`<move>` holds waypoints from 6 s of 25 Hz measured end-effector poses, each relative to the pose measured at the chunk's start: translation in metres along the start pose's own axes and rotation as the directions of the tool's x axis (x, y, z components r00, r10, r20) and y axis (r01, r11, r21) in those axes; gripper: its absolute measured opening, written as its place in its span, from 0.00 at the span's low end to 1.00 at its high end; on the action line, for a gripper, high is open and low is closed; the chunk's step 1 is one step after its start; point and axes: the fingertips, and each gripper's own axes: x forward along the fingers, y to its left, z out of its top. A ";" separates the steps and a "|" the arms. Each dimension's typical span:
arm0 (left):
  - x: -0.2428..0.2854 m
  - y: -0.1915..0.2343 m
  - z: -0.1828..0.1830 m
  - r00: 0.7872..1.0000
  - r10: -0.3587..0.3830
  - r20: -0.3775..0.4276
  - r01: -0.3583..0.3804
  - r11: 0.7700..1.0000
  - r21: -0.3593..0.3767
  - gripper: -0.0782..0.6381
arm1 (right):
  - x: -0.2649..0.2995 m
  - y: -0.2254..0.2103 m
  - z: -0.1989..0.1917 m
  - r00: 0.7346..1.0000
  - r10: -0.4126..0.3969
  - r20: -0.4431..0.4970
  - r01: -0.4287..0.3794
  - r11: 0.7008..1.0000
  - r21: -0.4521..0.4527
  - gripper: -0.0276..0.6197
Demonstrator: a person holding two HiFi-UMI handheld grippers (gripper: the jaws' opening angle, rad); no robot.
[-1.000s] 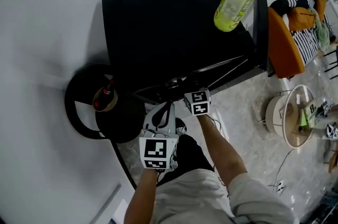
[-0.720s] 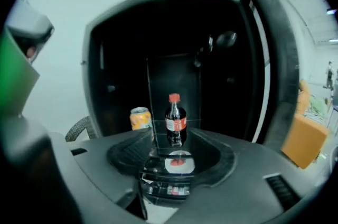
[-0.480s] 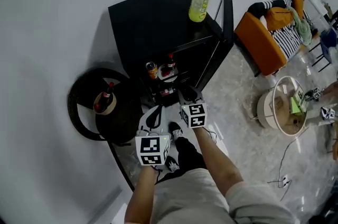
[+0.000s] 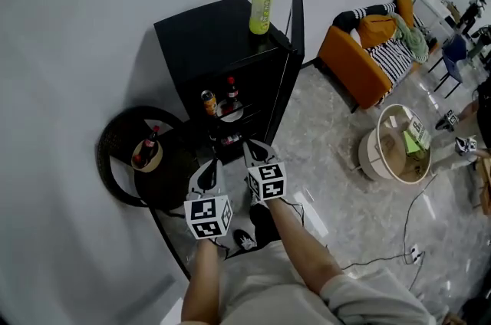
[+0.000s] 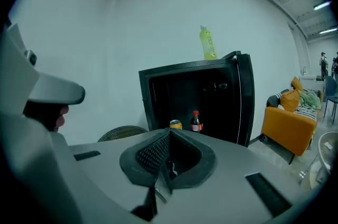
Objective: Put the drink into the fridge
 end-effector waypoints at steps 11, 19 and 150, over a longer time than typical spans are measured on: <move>-0.019 -0.012 -0.013 0.999 0.041 0.000 -0.041 0.998 -0.057 0.12 | -0.061 0.005 -0.001 1.000 -0.030 -0.005 0.031 0.998 0.052 0.05; -0.023 -0.009 -0.007 0.998 0.063 0.002 -0.062 0.997 -0.046 0.12 | -0.071 -0.007 0.016 0.999 -0.039 0.004 0.039 0.999 0.016 0.05; 0.214 -0.003 0.242 0.939 -0.192 0.285 0.154 0.977 0.149 0.12 | 0.136 -0.168 0.311 0.996 -0.067 0.063 0.075 0.987 -0.139 0.53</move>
